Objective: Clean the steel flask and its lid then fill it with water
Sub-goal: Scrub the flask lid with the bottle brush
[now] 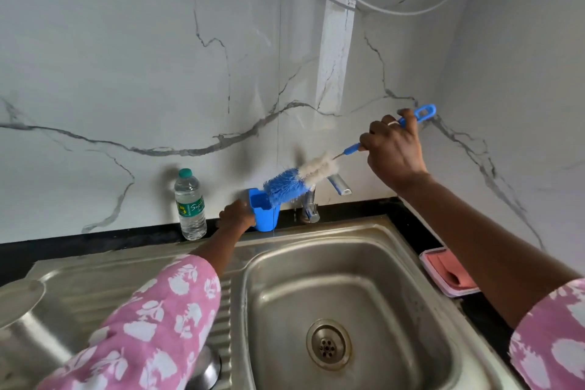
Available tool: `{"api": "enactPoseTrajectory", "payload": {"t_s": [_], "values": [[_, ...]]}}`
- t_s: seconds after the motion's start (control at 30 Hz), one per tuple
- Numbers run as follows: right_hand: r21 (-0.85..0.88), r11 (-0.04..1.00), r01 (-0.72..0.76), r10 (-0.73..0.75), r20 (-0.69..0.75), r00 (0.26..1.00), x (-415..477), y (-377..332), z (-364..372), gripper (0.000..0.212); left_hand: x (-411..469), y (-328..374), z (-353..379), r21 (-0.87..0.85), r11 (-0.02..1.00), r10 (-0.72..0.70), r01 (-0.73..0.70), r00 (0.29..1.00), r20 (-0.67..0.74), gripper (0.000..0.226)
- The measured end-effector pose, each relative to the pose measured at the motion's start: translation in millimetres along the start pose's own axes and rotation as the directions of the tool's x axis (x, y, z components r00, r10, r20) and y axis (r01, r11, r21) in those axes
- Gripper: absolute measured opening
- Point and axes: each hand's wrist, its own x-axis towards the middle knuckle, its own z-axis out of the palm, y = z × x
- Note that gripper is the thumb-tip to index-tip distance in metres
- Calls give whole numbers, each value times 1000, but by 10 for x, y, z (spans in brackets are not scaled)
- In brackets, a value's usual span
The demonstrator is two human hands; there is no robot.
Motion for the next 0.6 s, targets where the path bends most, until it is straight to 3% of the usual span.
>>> {"api": "enactPoseTrajectory", "payload": {"t_s": [0.1,0.17,0.23,0.3,0.37,0.47,0.6], "values": [[76,997,15,-2,-162,987,-322,101,104,19,-244,-106,-169,-9,998,56,-55,998,42,61],[94,995,19,6,-263,965,-505,150,145,16,-398,-179,-261,92,992,78,-84,994,75,55],[132,991,10,33,-320,947,-664,189,213,16,-544,-245,-305,207,973,62,-106,976,210,48],[171,985,6,56,-352,934,-815,224,279,16,-703,-323,-294,300,948,-8,-109,930,367,47],[199,980,0,76,-373,925,-951,248,351,16,-856,-395,-262,399,910,-76,-115,899,432,49],[227,974,-1,82,-350,933,-1164,281,438,20,-1126,-467,-187,574,816,-227,-74,872,435,64],[234,972,3,68,-297,952,-1393,348,584,19,-1366,-575,-4,744,659,-549,110,747,376,97]]}}
